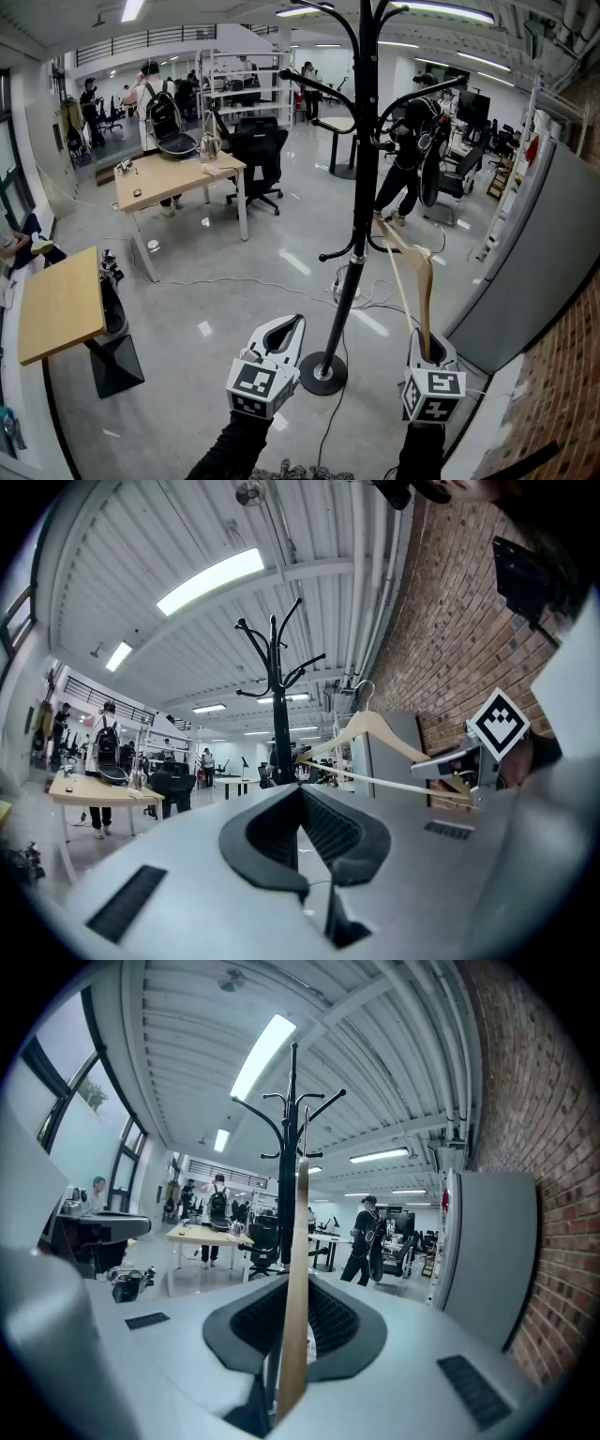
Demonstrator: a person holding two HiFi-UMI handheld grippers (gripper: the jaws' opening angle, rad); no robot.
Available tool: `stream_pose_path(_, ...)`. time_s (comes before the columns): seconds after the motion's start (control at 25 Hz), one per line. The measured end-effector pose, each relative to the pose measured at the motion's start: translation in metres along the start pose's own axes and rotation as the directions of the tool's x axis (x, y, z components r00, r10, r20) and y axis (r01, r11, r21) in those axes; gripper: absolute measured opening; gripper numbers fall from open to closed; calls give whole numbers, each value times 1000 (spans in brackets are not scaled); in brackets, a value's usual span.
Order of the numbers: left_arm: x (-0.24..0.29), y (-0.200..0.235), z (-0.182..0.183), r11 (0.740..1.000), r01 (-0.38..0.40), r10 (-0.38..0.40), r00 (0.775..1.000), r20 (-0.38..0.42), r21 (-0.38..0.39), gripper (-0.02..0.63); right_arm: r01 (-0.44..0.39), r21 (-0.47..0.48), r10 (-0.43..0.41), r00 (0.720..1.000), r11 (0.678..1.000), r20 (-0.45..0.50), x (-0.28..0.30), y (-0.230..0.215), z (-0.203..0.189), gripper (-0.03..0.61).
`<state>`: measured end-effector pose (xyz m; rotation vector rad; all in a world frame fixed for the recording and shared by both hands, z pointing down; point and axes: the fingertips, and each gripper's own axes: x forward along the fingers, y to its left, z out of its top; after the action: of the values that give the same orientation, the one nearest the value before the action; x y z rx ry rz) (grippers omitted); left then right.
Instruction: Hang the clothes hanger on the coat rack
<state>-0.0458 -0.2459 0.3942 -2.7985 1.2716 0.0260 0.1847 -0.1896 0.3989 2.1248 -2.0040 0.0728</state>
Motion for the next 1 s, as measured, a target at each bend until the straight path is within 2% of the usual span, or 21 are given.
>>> stream_pose_path(0.4, 27, 9, -10, 1000, 4, -5, 1000, -13, -15, 8, -3, -17, 3, 1000, 1000, -2, 35, -9, 6, 55)
stream_pose_path(0.6, 53, 16, -14, 1000, -26, 26, 999, -20, 0, 8, -27, -13, 27, 1000, 1000, 7, 68, -27, 15, 55)
stream_pose_path(0.84, 95, 33, -12, 996, -84, 84, 996, -12, -24, 8, -80, -26, 81, 996, 996, 22, 125, -41, 28, 55)
stream_pose_path(1.0, 114, 37, -9, 995, -103, 103, 994, -20, -6, 8, -107, -44, 108, 994, 993, 33, 152, -49, 42, 55)
